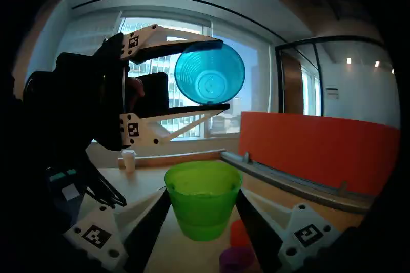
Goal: Pour water
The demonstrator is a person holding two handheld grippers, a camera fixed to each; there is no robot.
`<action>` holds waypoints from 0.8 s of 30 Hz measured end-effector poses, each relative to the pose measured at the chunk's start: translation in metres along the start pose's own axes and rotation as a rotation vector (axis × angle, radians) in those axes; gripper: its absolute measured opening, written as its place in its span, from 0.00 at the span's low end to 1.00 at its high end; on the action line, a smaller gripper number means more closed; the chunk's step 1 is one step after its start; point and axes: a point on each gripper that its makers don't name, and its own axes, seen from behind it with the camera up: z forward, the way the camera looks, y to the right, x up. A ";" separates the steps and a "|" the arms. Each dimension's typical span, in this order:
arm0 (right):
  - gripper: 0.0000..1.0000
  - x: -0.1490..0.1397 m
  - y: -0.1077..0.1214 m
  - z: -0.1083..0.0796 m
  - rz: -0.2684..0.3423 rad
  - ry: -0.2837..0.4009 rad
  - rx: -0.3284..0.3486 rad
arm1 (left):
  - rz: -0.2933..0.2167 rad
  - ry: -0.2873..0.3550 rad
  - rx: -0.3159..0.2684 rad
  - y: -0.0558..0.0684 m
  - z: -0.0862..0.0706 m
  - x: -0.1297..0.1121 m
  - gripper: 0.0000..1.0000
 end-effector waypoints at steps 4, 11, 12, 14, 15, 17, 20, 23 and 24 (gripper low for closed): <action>0.87 0.001 0.000 -0.001 -0.001 0.003 -0.003 | -0.092 -0.005 -0.003 0.000 0.002 -0.003 0.87; 0.87 0.006 0.002 -0.002 0.003 0.013 -0.009 | -0.238 -0.013 -0.006 0.001 0.004 -0.009 0.87; 0.87 0.006 0.002 -0.002 0.004 0.015 -0.009 | -0.261 -0.014 -0.008 0.001 0.005 -0.010 0.87; 0.87 0.007 0.001 -0.003 0.002 0.017 -0.010 | -0.309 -0.013 -0.010 0.001 0.006 -0.012 0.87; 0.87 0.007 0.001 -0.003 0.002 0.018 -0.010 | -0.332 -0.014 -0.010 0.001 0.006 -0.013 0.87; 0.87 0.008 0.001 -0.004 0.000 0.020 -0.011 | -0.383 -0.018 -0.010 0.001 0.007 -0.017 0.87; 0.87 0.008 0.001 -0.005 0.000 0.021 -0.014 | -0.456 -0.019 -0.012 0.000 0.006 -0.021 0.87; 0.87 0.008 0.001 -0.006 0.001 0.021 -0.015 | -0.523 -0.022 -0.015 -0.001 0.005 -0.024 0.87; 0.87 0.007 0.001 -0.006 0.001 0.022 -0.015 | -0.544 -0.023 -0.017 -0.001 0.005 -0.025 0.87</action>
